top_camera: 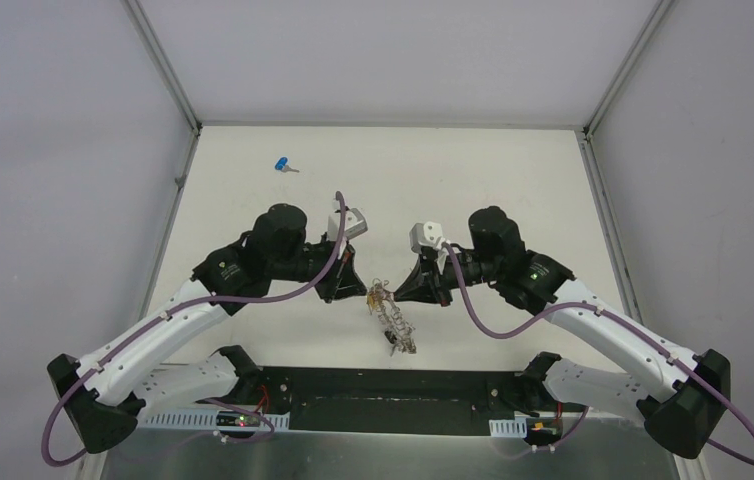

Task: Put the keys on the keyring
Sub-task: Insert the key onto the keyring.

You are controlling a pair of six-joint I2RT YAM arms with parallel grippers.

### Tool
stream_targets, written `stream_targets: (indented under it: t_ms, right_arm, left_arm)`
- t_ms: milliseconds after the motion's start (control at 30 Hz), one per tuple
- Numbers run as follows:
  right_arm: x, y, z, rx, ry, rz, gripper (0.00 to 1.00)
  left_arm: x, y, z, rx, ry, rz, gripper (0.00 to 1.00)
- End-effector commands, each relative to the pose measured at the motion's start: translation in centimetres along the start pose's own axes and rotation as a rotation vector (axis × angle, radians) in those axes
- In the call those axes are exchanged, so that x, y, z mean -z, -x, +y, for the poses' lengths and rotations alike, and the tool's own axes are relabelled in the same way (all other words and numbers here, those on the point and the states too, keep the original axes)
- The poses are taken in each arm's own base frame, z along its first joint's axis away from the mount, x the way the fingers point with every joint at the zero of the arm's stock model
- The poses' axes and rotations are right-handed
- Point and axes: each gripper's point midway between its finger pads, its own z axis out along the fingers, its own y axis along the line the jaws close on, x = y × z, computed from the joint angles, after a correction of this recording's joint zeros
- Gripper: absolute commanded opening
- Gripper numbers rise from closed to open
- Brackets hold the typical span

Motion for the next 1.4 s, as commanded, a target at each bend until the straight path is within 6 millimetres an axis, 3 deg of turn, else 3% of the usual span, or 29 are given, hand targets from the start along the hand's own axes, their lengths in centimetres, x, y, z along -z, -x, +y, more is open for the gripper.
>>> stream_targets:
  t_ms: [0, 233, 400, 533, 833, 1367]
  right_arm:
    - [0.3, 3.4, -0.3, 0.067, -0.015, -0.087, 0.00]
    - [0.2, 3.3, -0.6, 0.042, -0.030, -0.090, 0.00]
    - [0.2, 3.2, -0.3, 0.039, -0.016, -0.090, 0.00]
    - [0.1, 3.1, 0.1, 0.042, 0.006, -0.091, 0.00]
    - [0.1, 2.9, 0.7, 0.046, 0.044, -0.093, 0.00]
    - [0.0, 2.9, 0.4, 0.036, 0.034, -0.081, 0.00]
  left_arm:
    - [0.2, 1.9, -1.9, -0.041, -0.036, -0.064, 0.00]
    - [-1.1, 1.0, -4.3, -0.026, -0.083, -0.014, 0.00]
    - [-1.8, 1.8, -4.7, -0.008, -0.056, -0.039, 0.00]
    - [-2.0, 3.0, -3.8, -0.010, 0.013, -0.093, 0.00]
    - [-1.8, 4.1, -2.9, -0.093, 0.065, -0.140, 0.00]
    - [-0.3, 2.8, -5.8, -0.323, -0.103, -0.150, 0.00]
